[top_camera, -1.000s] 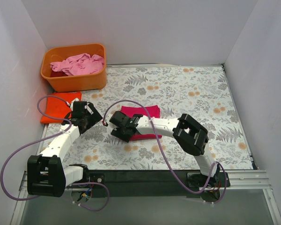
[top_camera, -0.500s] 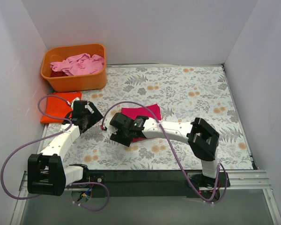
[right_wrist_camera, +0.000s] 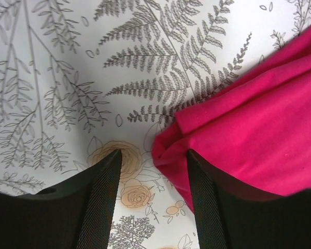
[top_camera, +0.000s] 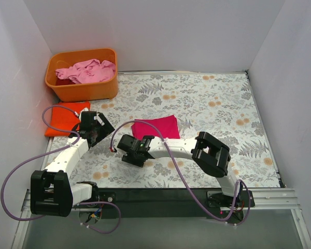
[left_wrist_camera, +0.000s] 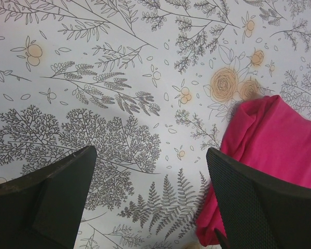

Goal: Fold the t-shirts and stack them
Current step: Fold the tshirt

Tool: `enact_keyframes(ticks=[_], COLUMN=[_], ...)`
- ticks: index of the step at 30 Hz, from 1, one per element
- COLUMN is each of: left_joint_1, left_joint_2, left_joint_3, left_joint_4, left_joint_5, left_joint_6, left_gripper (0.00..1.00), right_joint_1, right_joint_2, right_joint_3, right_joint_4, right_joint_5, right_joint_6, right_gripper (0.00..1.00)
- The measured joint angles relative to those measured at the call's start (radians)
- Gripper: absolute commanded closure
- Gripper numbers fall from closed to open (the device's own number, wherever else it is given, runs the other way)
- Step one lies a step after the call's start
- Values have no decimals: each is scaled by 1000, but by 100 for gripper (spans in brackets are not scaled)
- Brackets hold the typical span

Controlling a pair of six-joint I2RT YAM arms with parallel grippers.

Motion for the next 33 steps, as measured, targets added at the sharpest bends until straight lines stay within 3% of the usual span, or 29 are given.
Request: enact_keyframes(ticks=[6,9,13,21,33], left_joint_1=[0,0,0,0,-84], left_joint_2=[11,37,68,105,163], left_joint_3=[0,0,0,-22,-118], left_joint_4=[5,7,7,42,232], left_joint_5=[27,56,108,249,470], left_joint_6=[1,3,5,-43,-291], left_gripper=[19,19,19,19,14], right_joint_1=[3,6,7,3,-45], right_joint_2=[24,41,55,-5,-219], right_joint_3=[22,36,38,-40,-135], right_joint_4=[7,18,27,78,206], right_joint_5=[83,115,136,124,21], right_joint_6=[6,1,-13,-18,14], right_gripper=[54,66,98,99,99])
